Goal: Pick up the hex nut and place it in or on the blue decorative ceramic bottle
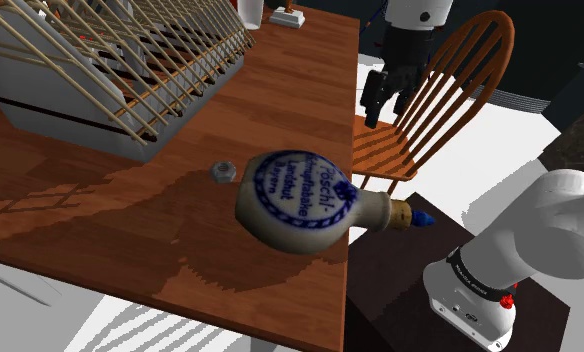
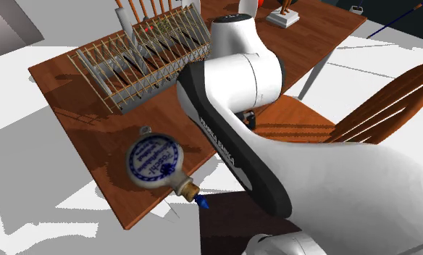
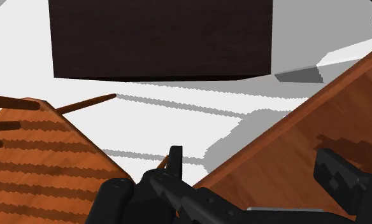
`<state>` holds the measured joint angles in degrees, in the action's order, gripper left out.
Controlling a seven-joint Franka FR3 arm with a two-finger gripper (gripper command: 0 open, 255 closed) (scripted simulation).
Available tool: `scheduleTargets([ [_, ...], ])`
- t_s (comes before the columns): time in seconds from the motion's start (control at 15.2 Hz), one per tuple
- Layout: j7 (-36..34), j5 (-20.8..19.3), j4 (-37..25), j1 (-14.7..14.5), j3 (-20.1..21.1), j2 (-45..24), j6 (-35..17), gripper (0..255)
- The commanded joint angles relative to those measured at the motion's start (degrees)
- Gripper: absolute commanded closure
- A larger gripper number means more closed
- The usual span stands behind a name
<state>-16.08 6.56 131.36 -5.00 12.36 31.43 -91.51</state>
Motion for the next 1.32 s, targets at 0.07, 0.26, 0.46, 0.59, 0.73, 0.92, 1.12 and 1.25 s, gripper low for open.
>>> scheduleTargets([
  [0.07, -3.85, 1.49, -2.77, -0.85, 3.05, -4.28, -1.93, 0],
  [0.26, -7.68, 2.27, -6.18, -1.53, 5.99, -9.10, -3.76, 0],
  [0.46, -11.62, 2.34, -10.17, -2.15, 8.83, -14.31, -5.38, 0],
  [0.59, -14.33, 1.97, -13.17, -2.58, 10.64, -18.02, -6.30, 0],
  [0.73, -17.12, 1.23, -16.44, -3.09, 12.35, -21.91, -7.07, 0],
  [0.92, -21.44, -0.55, -21.91, -4.13, 14.65, -28.12, -7.86, 0],
  [1.12, -25.82, -3.08, -28.14, -5.74, 16.46, -34.76, -8.08, 0],
  [1.25, -28.68, -5.08, -32.79, -7.19, 17.35, -39.41, -7.83, 0],
])
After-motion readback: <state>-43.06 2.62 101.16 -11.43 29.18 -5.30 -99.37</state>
